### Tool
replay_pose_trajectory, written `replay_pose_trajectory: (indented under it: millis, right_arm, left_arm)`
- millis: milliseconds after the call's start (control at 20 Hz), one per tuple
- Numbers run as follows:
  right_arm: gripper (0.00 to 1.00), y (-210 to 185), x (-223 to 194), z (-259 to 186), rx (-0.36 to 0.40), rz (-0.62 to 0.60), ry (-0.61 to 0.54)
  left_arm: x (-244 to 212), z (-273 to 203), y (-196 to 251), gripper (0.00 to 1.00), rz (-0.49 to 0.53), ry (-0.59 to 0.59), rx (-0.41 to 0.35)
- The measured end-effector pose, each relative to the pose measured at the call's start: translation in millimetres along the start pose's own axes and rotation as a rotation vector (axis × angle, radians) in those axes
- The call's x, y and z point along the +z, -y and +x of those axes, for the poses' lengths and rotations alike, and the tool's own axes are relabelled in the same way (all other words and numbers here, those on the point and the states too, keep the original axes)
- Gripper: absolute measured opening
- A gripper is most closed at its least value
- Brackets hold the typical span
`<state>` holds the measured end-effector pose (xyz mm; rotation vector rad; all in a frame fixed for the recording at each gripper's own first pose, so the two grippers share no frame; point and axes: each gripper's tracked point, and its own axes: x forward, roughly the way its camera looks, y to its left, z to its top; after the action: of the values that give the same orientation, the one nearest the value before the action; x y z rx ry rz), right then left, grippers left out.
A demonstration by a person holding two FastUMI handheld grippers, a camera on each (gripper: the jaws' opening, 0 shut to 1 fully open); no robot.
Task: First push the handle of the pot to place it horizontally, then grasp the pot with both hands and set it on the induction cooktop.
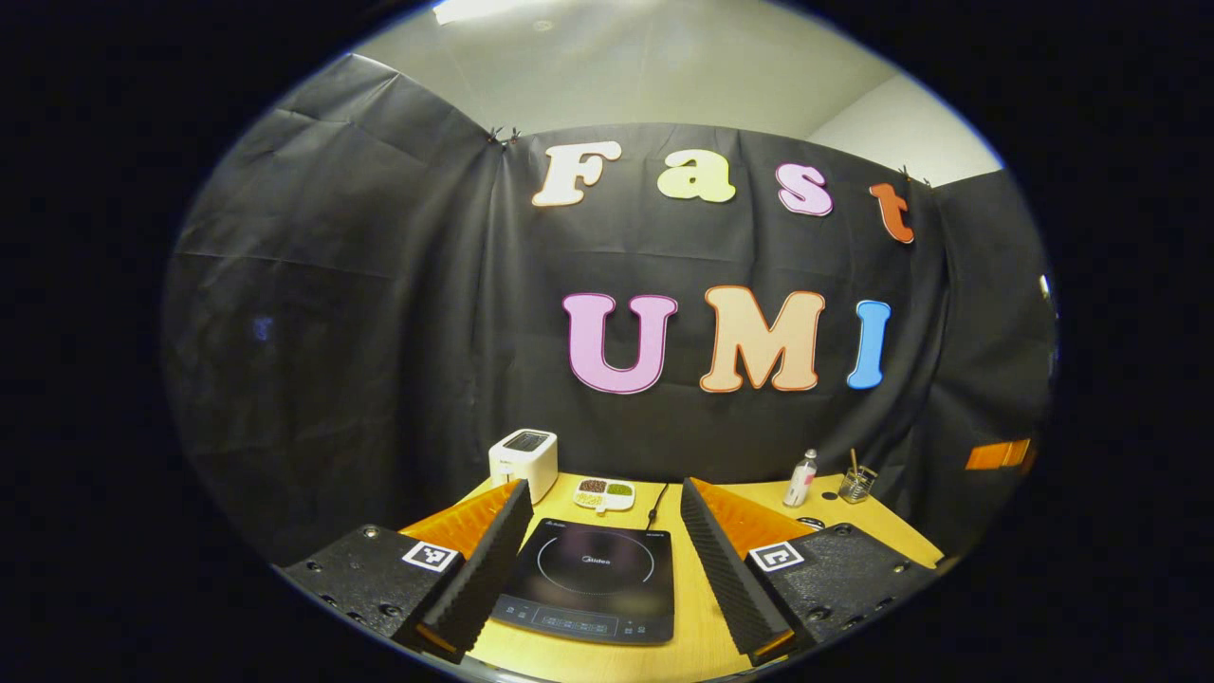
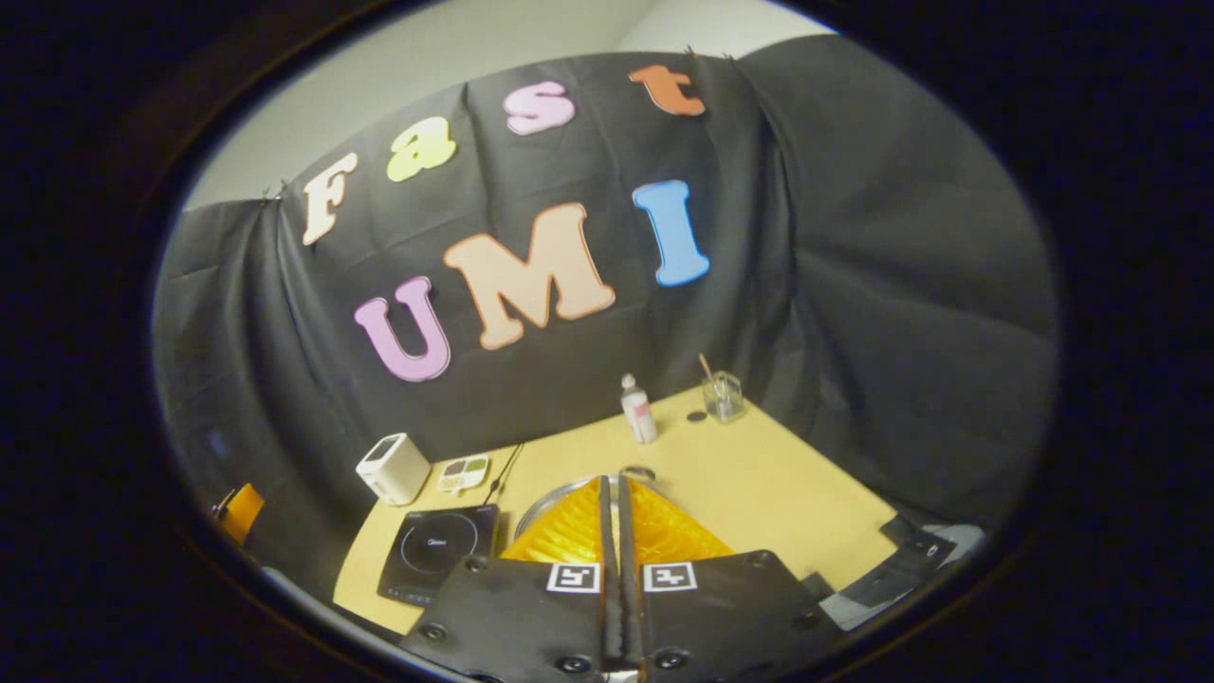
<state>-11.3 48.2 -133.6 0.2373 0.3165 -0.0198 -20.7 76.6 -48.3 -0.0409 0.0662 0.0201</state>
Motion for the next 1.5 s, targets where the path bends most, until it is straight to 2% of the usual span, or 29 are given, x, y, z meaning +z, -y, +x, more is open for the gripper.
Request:
replay_pose_trajectory:
  millis: [50, 200, 400, 550, 650, 950, 1200, 1250, 1350, 1500]
  right_arm:
    - [0.02, 1.2, -17.0, 6.3, 0.004, 0.027, -0.043]
    - [0.0, 4.9, -69.3, 22.7, -0.002, 0.05, -0.154]
    - [0.02, 4.4, -130.4, 43.5, -0.013, -0.012, -0.275]
    - [0.0, -4.4, -173.1, 53.6, 0.002, -0.078, -0.384]
    - [0.02, -14.2, -191.5, 61.0, 0.021, -0.107, -0.433]
    - [0.0, -39.0, -239.2, 86.6, 0.063, -0.143, -0.598]
    - [0.03, -49.3, -275.8, 102.9, 0.046, -0.169, -0.735]
    - [0.03, -51.1, -281.3, 105.5, 0.046, -0.173, -0.751]
    - [0.0, -48.0, -289.5, 113.0, 0.024, -0.194, -0.774]
    - [0.03, -48.4, -298.2, 128.4, -0.005, -0.181, -0.796]
  left_arm:
    - [-2.1, 0.6, -3.6, 0.92, 0.002, -0.002, 0.003]
    - [-11.7, -0.3, -16.6, 0.93, 0.019, -0.017, 0.01]
    - [-22.0, 3.4, -26.5, 0.92, 0.027, -0.042, 0.02]
    - [-27.6, 5.4, -36.9, 0.92, 0.047, -0.055, 0.038]
    - [-29.7, 6.2, -44.2, 0.92, 0.055, -0.061, 0.051]
    - [-40.8, 4.2, -69.6, 0.93, 0.039, -0.086, 0.119]
    - [-53.9, 0.8, -83.7, 0.93, 0.007, -0.121, 0.158]
    - [-57.3, -0.6, -84.9, 0.96, 0.0, -0.126, 0.167]
    - [-58.4, -2.0, -86.0, 0.93, -0.006, -0.129, 0.181]
    - [-57.1, -1.1, -90.6, 0.93, -0.004, -0.124, 0.195]
